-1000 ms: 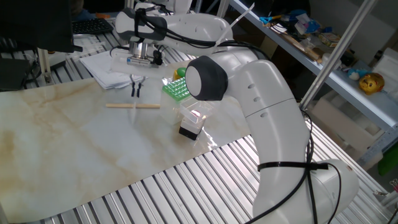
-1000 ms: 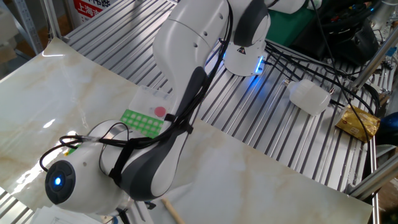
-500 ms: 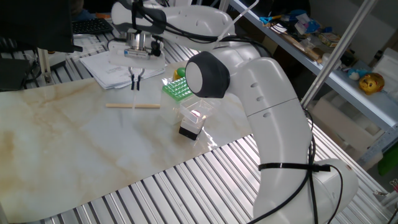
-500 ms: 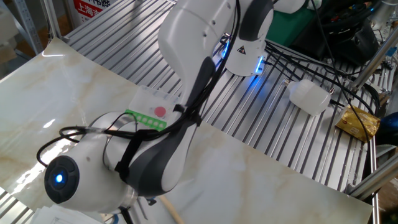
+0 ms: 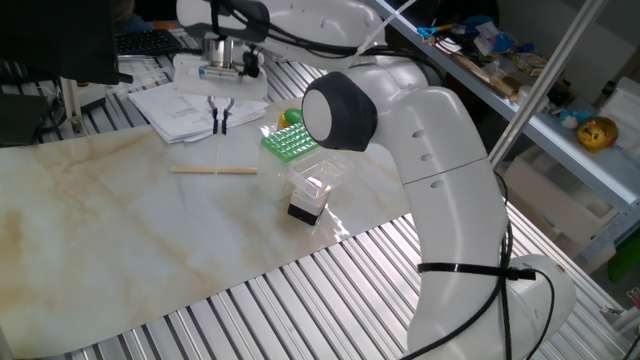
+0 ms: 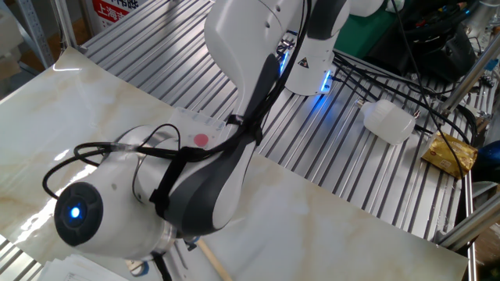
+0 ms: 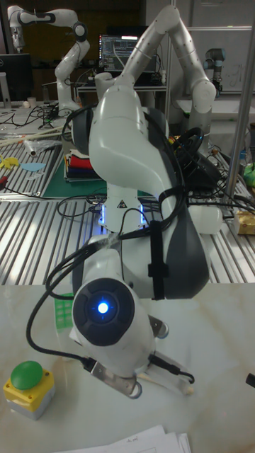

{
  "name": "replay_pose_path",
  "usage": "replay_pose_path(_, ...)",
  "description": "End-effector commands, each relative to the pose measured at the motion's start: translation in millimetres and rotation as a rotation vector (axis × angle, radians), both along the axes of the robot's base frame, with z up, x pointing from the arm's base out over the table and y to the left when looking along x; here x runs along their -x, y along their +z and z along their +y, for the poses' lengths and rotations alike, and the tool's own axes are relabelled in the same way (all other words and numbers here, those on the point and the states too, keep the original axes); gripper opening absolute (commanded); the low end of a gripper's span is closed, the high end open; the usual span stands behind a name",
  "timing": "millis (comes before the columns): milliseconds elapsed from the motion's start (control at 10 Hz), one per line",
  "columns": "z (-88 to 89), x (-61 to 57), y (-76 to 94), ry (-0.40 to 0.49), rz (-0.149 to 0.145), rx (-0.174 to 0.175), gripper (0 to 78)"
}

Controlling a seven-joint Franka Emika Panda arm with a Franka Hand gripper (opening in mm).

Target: Insert a large pipette tip into the holder for large pipette tips

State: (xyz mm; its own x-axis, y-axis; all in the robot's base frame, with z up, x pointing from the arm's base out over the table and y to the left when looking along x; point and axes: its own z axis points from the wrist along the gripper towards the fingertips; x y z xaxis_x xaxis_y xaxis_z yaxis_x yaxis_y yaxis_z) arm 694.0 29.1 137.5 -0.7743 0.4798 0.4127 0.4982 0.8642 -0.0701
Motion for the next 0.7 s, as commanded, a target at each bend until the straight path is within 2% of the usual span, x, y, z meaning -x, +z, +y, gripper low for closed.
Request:
replay_pose_path(100, -8.4, 8.7, 38.7, 0.0, -0.025, 0.019, 1.2)
replay_pose_path(500, -14.0, 14.0, 55.1, -0.003, -0.055, 0.037, 1.2)
replay_pose_path(700, -20.7, 20.0, 70.6, -0.002, -0.077, 0.055, 1.2)
